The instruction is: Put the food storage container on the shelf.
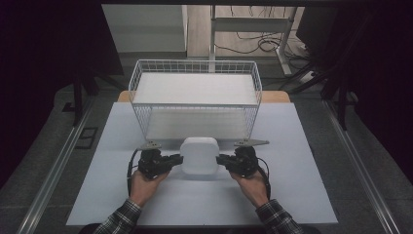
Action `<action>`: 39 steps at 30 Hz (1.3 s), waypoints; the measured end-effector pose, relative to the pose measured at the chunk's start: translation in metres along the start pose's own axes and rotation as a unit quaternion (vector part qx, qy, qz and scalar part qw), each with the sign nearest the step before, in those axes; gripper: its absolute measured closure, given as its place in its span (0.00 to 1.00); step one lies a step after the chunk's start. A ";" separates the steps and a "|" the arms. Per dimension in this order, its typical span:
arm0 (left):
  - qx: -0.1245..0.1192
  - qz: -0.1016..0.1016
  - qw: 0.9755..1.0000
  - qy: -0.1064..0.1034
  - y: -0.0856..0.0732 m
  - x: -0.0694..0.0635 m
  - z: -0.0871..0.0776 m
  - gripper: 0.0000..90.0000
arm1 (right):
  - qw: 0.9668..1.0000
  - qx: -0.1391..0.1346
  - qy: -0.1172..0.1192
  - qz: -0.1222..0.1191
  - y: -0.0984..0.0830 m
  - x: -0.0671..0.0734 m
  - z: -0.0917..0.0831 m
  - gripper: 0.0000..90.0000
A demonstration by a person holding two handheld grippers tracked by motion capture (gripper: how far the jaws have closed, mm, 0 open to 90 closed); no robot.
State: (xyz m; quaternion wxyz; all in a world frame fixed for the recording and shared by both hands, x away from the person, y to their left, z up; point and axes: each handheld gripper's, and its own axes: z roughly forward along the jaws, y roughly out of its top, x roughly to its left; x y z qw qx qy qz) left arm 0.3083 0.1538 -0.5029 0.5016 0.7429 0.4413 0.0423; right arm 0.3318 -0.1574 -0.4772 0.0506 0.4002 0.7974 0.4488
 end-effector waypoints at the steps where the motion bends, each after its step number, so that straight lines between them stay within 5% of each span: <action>1: 0.000 0.000 1.000 0.000 0.000 0.000 0.000 0.88 | 1.000 0.000 0.000 0.000 0.000 0.000 0.000 0.87; 6: -0.015 0.007 1.000 0.007 0.010 0.000 -0.004 0.88 | 1.000 -0.016 0.002 -0.007 0.010 -0.001 -0.003 0.87; 20: -0.013 -0.009 0.999 0.038 0.040 0.029 0.015 0.87 | 1.000 -0.019 -0.020 -0.011 0.045 -0.022 0.028 0.86; 30: -0.002 -0.021 0.999 0.049 0.043 0.040 0.030 0.87 | 1.000 -0.005 -0.024 0.001 0.051 -0.038 0.045 0.85; 39: -0.026 0.000 0.998 0.059 0.047 0.046 0.034 0.81 | 0.999 -0.023 -0.023 0.000 0.054 -0.045 0.050 0.81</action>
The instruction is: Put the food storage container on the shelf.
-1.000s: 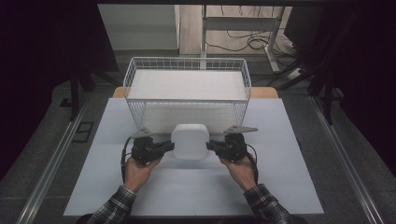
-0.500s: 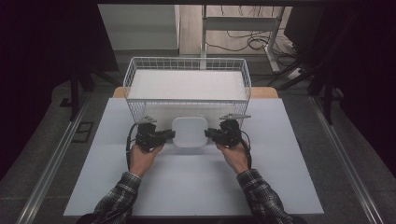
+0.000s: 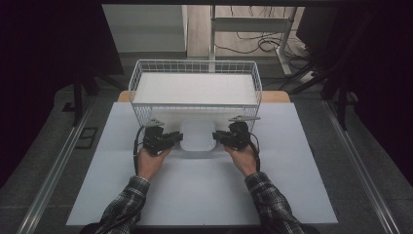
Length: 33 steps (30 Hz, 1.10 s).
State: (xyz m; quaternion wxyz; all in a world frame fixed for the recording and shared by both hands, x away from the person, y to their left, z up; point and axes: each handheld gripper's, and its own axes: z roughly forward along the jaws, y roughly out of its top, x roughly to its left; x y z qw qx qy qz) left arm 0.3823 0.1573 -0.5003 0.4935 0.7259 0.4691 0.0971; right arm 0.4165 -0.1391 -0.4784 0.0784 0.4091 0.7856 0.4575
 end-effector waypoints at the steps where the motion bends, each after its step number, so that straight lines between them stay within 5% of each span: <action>1: 0.000 0.000 1.000 0.000 0.000 0.000 0.000 0.81 | 1.000 0.000 -0.005 -0.003 0.001 0.000 0.001 0.81; 12: -0.041 0.023 0.997 0.056 0.011 0.001 0.009 0.72 | 0.999 -0.033 -0.041 -0.010 0.013 -0.002 0.009 0.79; 13: -0.047 0.027 0.997 0.062 0.010 -0.001 0.008 0.72 | 0.998 -0.035 -0.051 -0.026 0.014 0.000 0.009 0.80; 21: -0.055 0.023 0.997 0.042 0.005 -0.003 -0.006 0.65 | 0.998 -0.038 -0.035 -0.044 0.016 0.005 -0.004 0.89; 26: -0.056 0.035 0.998 0.011 -0.002 -0.011 -0.025 0.47 | 0.997 -0.032 -0.009 -0.069 0.010 0.016 -0.015 0.99; 33: -0.050 0.053 0.997 0.006 -0.017 -0.021 -0.039 0.30 | 0.995 -0.028 0.006 -0.092 0.003 0.031 -0.017 0.99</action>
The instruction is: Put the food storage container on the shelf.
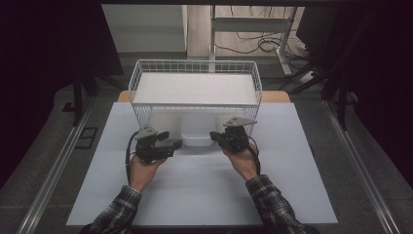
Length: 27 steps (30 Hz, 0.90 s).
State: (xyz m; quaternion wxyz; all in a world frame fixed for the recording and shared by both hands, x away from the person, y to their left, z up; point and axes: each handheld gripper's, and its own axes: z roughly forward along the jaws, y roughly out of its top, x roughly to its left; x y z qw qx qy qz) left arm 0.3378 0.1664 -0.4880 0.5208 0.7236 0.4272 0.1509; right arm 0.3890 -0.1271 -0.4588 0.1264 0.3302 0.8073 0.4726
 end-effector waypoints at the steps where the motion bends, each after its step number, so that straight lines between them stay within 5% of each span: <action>1: 0.000 0.000 1.000 0.000 0.000 0.000 0.000 0.29 | 1.000 0.000 0.000 0.000 0.000 0.000 0.000 0.99; 11: 0.014 0.017 1.000 -0.001 -0.022 -0.013 -0.019 0.19 | 1.000 0.005 0.028 -0.014 -0.004 0.016 0.001 0.99; 27: 0.059 0.020 0.998 0.013 -0.062 -0.031 -0.048 0.10 | 0.998 0.041 0.036 -0.034 -0.023 0.026 0.020 0.97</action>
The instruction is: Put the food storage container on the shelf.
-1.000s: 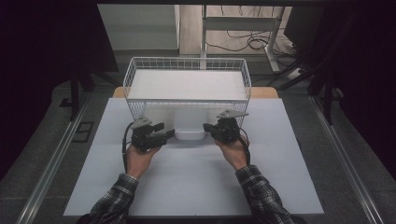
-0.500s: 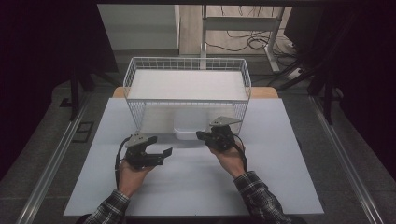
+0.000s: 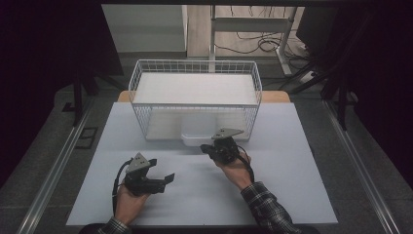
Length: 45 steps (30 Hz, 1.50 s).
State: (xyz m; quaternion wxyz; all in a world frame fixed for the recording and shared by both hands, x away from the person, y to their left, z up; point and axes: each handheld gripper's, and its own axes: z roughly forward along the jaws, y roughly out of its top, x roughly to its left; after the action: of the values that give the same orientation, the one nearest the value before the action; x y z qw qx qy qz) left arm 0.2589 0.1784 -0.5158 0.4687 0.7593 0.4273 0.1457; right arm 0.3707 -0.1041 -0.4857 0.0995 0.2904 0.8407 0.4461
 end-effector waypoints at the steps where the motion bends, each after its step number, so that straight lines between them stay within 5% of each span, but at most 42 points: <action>1: 0.002 0.003 1.000 0.005 -0.002 0.000 0.000 0.09 | 1.000 0.001 -0.002 0.001 -0.001 -0.001 0.003 0.97; 16: 0.009 0.024 1.000 0.018 -0.009 -0.002 0.002 0.05 | 1.000 0.018 -0.017 0.007 0.006 -0.014 0.034 0.98; 45: 0.006 0.046 0.999 0.019 -0.010 -0.005 0.005 0.05 | 0.998 0.014 -0.057 0.003 0.030 -0.039 0.062 0.99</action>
State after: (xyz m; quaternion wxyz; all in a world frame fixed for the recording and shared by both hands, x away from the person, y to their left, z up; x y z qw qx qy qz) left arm 0.2540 0.1733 -0.5255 0.4489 0.7778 0.4018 0.1792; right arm 0.4412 -0.0708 -0.5007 0.1415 0.3195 0.8387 0.4178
